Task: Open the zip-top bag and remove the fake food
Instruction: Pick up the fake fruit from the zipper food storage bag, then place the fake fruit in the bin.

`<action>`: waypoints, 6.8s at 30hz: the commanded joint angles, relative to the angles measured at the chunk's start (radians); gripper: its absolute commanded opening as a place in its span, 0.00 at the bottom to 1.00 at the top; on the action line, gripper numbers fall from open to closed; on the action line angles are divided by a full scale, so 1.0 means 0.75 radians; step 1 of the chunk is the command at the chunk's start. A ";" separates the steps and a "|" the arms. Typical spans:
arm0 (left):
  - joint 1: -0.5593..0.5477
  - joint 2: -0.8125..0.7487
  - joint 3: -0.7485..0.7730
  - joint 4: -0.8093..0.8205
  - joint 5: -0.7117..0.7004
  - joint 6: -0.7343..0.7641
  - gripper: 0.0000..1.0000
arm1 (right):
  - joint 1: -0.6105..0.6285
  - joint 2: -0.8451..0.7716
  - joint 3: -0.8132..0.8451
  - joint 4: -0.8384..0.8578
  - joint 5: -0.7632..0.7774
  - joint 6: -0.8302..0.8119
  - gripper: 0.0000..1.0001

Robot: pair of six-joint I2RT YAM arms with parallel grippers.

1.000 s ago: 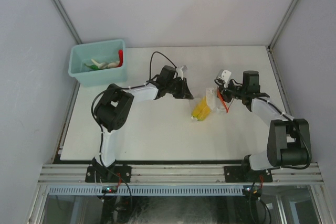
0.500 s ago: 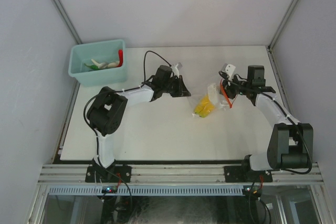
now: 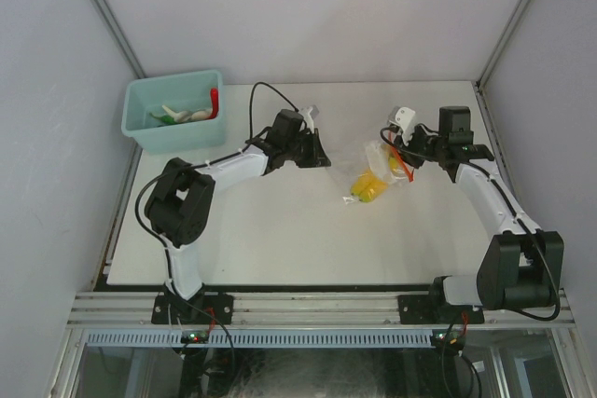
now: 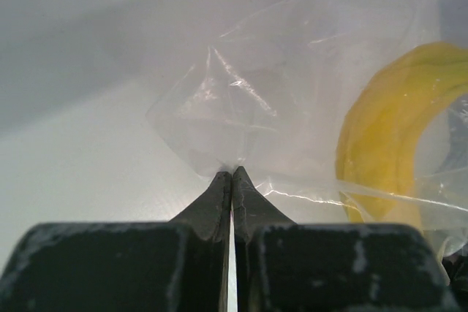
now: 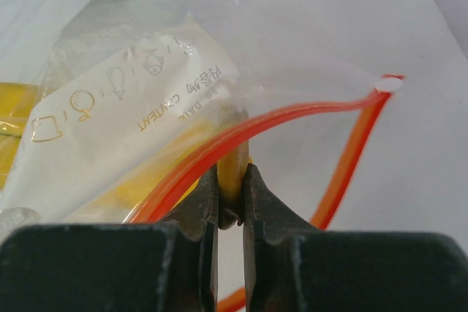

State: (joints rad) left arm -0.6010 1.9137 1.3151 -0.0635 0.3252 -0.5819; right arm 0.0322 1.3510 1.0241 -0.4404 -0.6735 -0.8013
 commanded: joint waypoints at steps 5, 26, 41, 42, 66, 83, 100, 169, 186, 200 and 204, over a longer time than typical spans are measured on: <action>0.012 -0.136 -0.061 0.106 -0.081 -0.018 0.02 | -0.071 -0.064 -0.036 0.079 0.103 0.144 0.00; 0.012 -0.080 -0.033 0.025 -0.065 0.189 0.02 | -0.093 -0.148 -0.038 0.295 0.692 0.002 0.00; -0.002 -0.040 0.039 0.045 -0.030 0.153 0.15 | -0.258 -0.185 0.133 0.232 0.627 0.021 0.00; -0.002 -0.048 0.031 0.049 -0.047 0.152 0.19 | -0.268 -0.190 0.145 0.221 0.611 0.036 0.00; 0.018 -0.663 -0.357 0.239 -0.419 0.334 0.76 | -0.317 -0.251 0.271 -0.102 0.122 0.288 0.00; 0.167 -1.139 -0.857 0.803 -0.374 0.058 1.00 | -0.315 -0.251 0.351 -0.187 -0.052 0.532 0.00; 0.175 -1.041 -0.821 0.976 -0.090 -0.214 0.94 | -0.313 -0.172 0.353 -0.216 -0.431 0.845 0.00; -0.157 -0.465 -0.446 1.019 0.249 0.097 0.00 | 0.007 -0.176 0.492 -0.764 -0.792 -0.151 0.77; 0.344 -0.843 -0.577 0.543 -0.166 0.077 0.00 | -0.112 -0.116 0.421 -0.756 -0.686 0.211 0.76; 0.727 -0.883 -0.311 0.162 -0.321 0.129 0.00 | -0.132 -0.140 0.307 -0.566 -0.571 0.376 0.76; 0.802 -0.840 -0.217 0.066 -0.354 0.129 0.00 | -0.133 -0.143 0.300 -0.553 -0.556 0.382 0.76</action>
State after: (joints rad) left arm -0.0425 1.2934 1.0412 0.0505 0.1017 -0.5037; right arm -0.0635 1.2694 1.2491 -0.9058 -1.0988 -0.5446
